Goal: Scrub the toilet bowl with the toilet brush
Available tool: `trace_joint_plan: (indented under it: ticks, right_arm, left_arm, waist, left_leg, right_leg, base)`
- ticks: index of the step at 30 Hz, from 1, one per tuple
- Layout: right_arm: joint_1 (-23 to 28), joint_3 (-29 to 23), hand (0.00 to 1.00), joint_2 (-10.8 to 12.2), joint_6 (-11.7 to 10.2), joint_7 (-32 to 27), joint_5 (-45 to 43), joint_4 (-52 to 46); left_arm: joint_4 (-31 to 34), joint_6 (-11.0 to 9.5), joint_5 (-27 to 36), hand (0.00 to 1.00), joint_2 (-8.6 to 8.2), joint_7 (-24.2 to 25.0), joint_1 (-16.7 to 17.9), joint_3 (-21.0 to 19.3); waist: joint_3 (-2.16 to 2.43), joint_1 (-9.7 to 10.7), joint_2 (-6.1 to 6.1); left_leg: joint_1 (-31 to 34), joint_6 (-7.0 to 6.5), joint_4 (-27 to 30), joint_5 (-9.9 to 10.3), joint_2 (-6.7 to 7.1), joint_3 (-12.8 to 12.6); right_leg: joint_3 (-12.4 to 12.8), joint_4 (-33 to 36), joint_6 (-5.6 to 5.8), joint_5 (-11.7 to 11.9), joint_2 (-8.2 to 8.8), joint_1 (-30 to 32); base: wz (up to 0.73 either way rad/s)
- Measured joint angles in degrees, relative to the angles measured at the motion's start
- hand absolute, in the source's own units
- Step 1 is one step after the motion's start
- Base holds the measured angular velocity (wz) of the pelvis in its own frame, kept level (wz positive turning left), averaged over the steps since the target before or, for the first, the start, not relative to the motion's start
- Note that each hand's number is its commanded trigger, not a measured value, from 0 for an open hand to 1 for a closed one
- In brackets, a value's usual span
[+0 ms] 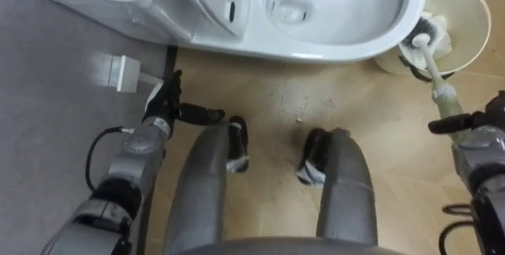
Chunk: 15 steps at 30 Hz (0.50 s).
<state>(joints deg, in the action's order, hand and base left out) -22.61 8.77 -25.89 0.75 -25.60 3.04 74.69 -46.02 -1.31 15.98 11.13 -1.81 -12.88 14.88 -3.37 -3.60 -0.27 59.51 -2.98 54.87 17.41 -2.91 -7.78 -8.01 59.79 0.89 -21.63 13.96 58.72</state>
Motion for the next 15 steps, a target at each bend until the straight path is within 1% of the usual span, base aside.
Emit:
trace_joint_plan:
  ticks: [2, 4, 5, 6, 8, 10, 11, 12, 13, 15]
  right_arm:
    - [-0.4, 1.0, 0.0, -0.2, 0.2, 0.2, 0.0, -0.7]
    - [-0.9, 1.4, 0.0, -0.2, 0.2, 0.4, -0.1, -0.8]
    - [-1.0, 2.0, 0.0, -0.5, 0.2, 0.5, 0.0, -0.7]
    - [-0.9, 2.6, 0.0, -0.7, 0.2, 0.6, 0.0, -0.7]
    - [-0.9, 2.6, 0.0, -1.0, 0.2, 0.6, -0.1, -0.8]
    - [-0.8, 2.6, 0.0, -1.0, 0.4, 0.7, 0.0, -0.7]
    - [-0.7, 2.6, 0.0, -1.1, 0.4, 0.7, 0.4, -0.6]
    - [-0.6, 2.6, 0.0, -1.3, 0.4, 0.7, 1.2, -0.6]
    - [-0.6, 2.6, 0.0, -1.3, 0.4, 0.7, 1.5, -0.7]
    - [-0.6, 2.6, 0.0, -1.5, 0.3, 0.7, 1.8, -0.7]
  left_arm:
    - [1.1, 0.2, 0.4, 0.0, 0.56, 0.0, -0.2, 0.9]
    - [1.2, 0.2, 1.5, 0.0, 0.93, 0.0, -0.4, 1.5]
    - [1.1, 0.3, 2.0, 0.0, 0.93, 0.0, -0.5, 2.3]
    - [1.2, 0.5, 2.0, 0.0, 0.93, 0.0, -0.4, 2.4]
    - [1.1, 0.6, 2.1, 0.0, 1.0, 0.0, -0.3, 2.5]
    - [1.1, 0.6, 2.3, 0.0, 1.21, 0.0, 0.1, 2.5]
    - [1.2, 0.6, 2.4, 0.0, 1.47, 0.0, 0.4, 2.5]
    - [1.3, 0.6, 2.5, 0.0, 1.8, 0.0, 0.7, 2.9]
    - [1.5, 0.6, 2.5, 0.0, 1.95, 0.0, 0.9, 3.1]
    - [2.3, 0.6, 2.6, 0.0, 2.52, 0.0, 1.4, 3.3]
  waist:
    - [0.05, 0.0, 0.14]
    - [0.14, 0.0, 0.43]
    - [0.2, 0.0, 0.95]
    - [0.43, -0.1, 1.38]
    - [0.45, -0.3, 2.0]
    - [0.44, -0.4, 2.3]
    - [0.51, -0.6, 2.59]
    - [0.51, -0.8, 2.79]
    - [0.59, -0.8, 2.93]
    - [0.59, -0.9, 2.95]
  left_leg:
    - [1.9, 0.03, 1.6, 0.1, -0.33, 0.0]
    - [3.4, 0.04, 3.2, 0.3, -0.33, 0.1]
    - [4.0, 0.17, 4.0, 0.5, -0.36, 0.2]
    - [4.6, 0.31, 4.7, 0.8, -0.42, 0.2]
    - [5.5, 0.34, 5.7, 0.9, -0.47, 0.2]
    - [6.3, 0.36, 6.5, 1.0, -0.45, 0.0]
    - [6.9, 0.42, 7.0, 1.1, -0.46, -0.1]
    - [7.5, 0.45, 7.5, 1.1, -0.52, -0.1]
    - [8.0, 0.48, 7.7, 1.1, -0.53, -0.1]
    - [9.7, 0.66, 8.9, 1.1, -0.34, -0.3]
  right_leg:
    - [-0.1, 1.6, -0.34, -0.2, 0.03, 1.8]
    - [-0.1, 3.1, -0.75, -0.4, 0.05, 3.3]
    - [-0.2, 3.8, -0.86, -0.6, 0.08, 3.6]
    - [0.0, 4.6, -0.75, -0.8, 0.01, 4.3]
    - [0.2, 5.7, -0.68, -1.1, 0.18, 5.4]
    - [0.1, 7.0, -1.17, -1.5, 0.82, 6.4]
    - [0.1, 7.7, -1.39, -1.7, 1.06, 7.2]
    - [0.2, 8.4, -1.43, -1.9, 1.12, 8.0]
    - [0.3, 8.7, -1.52, -2.0, 1.15, 8.5]
    - [0.9, 10.6, -1.87, -2.5, 1.5, 10.7]
  base:
    - [0.02]
    - [0.0]
    - [0.0]
    - [0.0]
    - [0.0]
    - [0.02]
    - [0.0]
    - [0.0]
    - [0.05]
    - [0.09]
